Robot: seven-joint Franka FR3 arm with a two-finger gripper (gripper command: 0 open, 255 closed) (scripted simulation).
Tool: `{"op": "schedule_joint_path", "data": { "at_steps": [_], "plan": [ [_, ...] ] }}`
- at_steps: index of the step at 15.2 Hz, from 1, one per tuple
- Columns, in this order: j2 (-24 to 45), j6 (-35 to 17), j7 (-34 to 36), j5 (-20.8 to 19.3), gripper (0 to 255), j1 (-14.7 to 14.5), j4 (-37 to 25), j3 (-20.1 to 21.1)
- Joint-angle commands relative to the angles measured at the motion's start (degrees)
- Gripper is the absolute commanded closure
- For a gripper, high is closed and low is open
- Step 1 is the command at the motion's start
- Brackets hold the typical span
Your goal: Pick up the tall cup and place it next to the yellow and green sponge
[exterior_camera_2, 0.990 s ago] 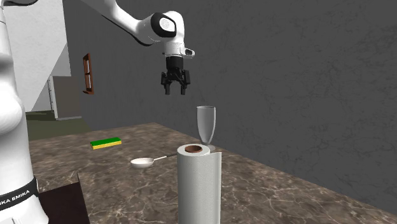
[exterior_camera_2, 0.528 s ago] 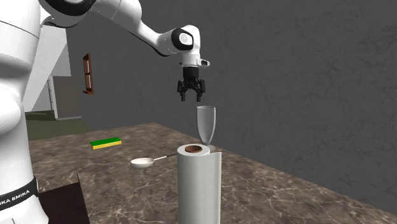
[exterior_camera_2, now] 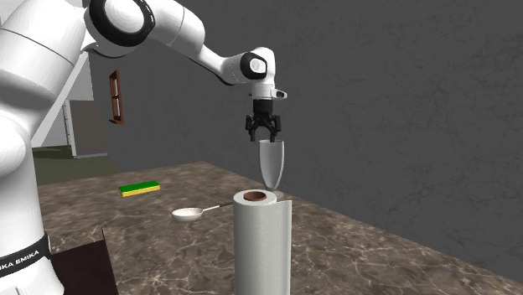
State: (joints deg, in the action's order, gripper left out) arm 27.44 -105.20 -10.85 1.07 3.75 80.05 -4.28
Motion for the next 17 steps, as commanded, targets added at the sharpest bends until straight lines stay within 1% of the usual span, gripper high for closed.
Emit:
{"op": "schedule_joint_path", "data": {
  "at_steps": [1,4,11,12,17],
  "plan": [
    [0.47,-1.2,-0.02,0.04,0,0.02,0.7,0.01],
    [0.74,-3.05,-0.04,0.07,0,0.02,2.28,0.03],
    [0.75,-3.03,-0.04,0.07,0,0.02,2.25,0.03],
    [0.75,-3.03,-0.04,0.07,255,0.02,2.25,0.03],
    [0.76,-3.04,-0.04,0.07,255,0.02,2.26,0.03]
  ]
}}
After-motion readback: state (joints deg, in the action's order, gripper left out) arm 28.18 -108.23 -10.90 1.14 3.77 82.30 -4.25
